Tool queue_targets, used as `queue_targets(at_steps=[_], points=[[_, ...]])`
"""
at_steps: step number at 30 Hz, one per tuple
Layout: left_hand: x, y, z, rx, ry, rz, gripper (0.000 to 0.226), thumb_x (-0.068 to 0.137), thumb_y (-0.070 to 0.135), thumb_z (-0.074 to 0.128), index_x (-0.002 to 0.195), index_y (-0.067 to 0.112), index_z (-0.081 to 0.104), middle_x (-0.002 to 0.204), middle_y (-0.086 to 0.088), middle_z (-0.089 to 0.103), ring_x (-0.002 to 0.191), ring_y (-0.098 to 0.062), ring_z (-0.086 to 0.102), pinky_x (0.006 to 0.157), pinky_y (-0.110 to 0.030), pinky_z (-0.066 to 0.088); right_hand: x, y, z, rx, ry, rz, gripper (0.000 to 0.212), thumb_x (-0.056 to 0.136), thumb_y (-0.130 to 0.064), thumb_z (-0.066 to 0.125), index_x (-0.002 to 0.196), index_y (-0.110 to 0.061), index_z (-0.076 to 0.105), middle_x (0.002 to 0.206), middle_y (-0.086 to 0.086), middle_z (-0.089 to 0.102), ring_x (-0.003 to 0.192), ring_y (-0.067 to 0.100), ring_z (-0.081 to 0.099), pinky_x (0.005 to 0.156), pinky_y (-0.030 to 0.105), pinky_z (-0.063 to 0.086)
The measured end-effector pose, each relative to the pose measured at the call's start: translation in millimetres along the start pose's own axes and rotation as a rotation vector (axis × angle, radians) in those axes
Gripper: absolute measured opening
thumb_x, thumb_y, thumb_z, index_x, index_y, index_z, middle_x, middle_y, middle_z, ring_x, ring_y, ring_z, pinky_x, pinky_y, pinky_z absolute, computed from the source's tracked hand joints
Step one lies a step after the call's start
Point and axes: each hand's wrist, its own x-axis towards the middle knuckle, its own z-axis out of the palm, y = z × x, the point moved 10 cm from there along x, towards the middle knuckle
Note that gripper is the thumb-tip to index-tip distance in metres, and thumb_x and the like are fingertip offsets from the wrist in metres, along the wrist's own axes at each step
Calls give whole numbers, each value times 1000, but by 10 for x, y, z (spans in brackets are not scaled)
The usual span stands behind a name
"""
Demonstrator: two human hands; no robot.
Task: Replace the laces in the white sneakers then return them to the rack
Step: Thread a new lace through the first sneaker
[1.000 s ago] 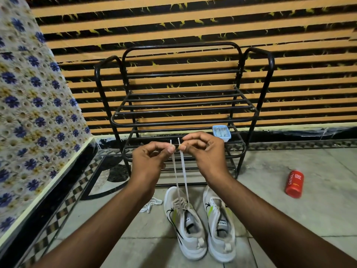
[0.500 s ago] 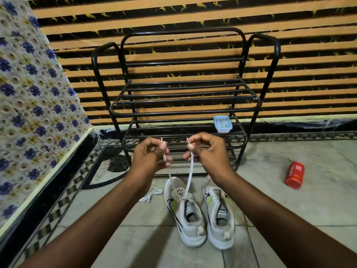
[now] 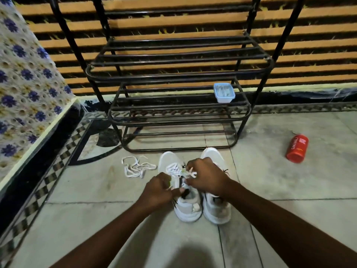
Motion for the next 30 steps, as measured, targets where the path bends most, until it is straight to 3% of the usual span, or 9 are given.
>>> queue_targets(at_steps=[2, 5, 8, 11, 14, 19, 23, 26, 30], points=[[49, 4, 47, 91, 47, 92, 51, 72, 50, 89, 95, 17, 58, 85, 4, 62, 76, -11, 59, 72, -32, 49, 46, 35, 123, -26, -25, 19, 40, 75, -39, 69, 112, -26, 64, 111, 6, 64, 113, 23, 57, 87, 31, 50], [73, -8, 73, 122, 39, 126, 54, 70, 56, 83, 97, 20, 55, 95, -4, 61, 87, -22, 60, 78, -41, 51, 81, 85, 192, -60, 8, 45, 34, 79, -34, 64, 112, -24, 61, 115, 7, 61, 114, 28, 57, 86, 30, 48], [113, -45, 68, 124, -20, 112, 61, 57, 69, 72, 96, 25, 54, 94, 3, 62, 84, -15, 60, 75, -37, 48, 41, 103, 217, -42, 61, 76, 30, 80, -32, 64, 108, -22, 59, 112, 6, 58, 109, 27, 57, 76, 27, 36], [168, -66, 12, 155, -52, 127, 50, 65, 56, 84, 95, 28, 56, 91, 10, 61, 80, -11, 58, 72, -33, 46, 12, -2, 249, -55, 88, 32, 20, 77, -31, 64, 91, -18, 59, 96, 7, 63, 97, 30, 62, 71, 27, 38], [184, -87, -29, 163, -59, 128, 46, 68, 49, 88, 99, 31, 57, 95, 11, 61, 87, -11, 61, 80, -37, 53, -40, -64, 237, -21, 119, 24, 24, 78, -31, 67, 96, -15, 64, 95, 9, 66, 96, 30, 63, 75, 29, 48], [88, -17, -182, 330, 100, 162, 65, 65, 69, 75, 116, 37, 51, 112, 12, 59, 104, -14, 58, 87, -41, 53, -72, -55, 176, 81, 160, 3, 30, 80, -33, 76, 101, -13, 67, 94, 10, 72, 99, 30, 65, 87, 38, 52], [99, 61, -104, 224, 10, 196, 56, 81, 55, 79, 122, 28, 52, 97, 5, 66, 94, -17, 62, 81, -30, 51, -98, -9, 117, 148, 181, 11, 29, 85, -28, 76, 108, -11, 70, 106, 6, 71, 108, 25, 62, 96, 33, 46], [136, 90, -145, 164, -48, 184, 33, 88, 33, 80, 113, 22, 63, 83, -1, 69, 78, -17, 63, 61, -9, 41, -139, -39, -10, 255, 183, -7, 14, 88, -28, 74, 86, -14, 71, 82, -2, 70, 89, 19, 63, 84, 31, 47], [135, -37, -287, 8, -38, 129, 22, 84, 11, 82, 99, 21, 69, 84, -4, 71, 72, -17, 65, 64, -29, 48, -207, -128, -203, 238, 201, -42, 28, 93, -24, 67, 72, -4, 66, 66, 14, 62, 70, 28, 57, 68, 32, 39]])
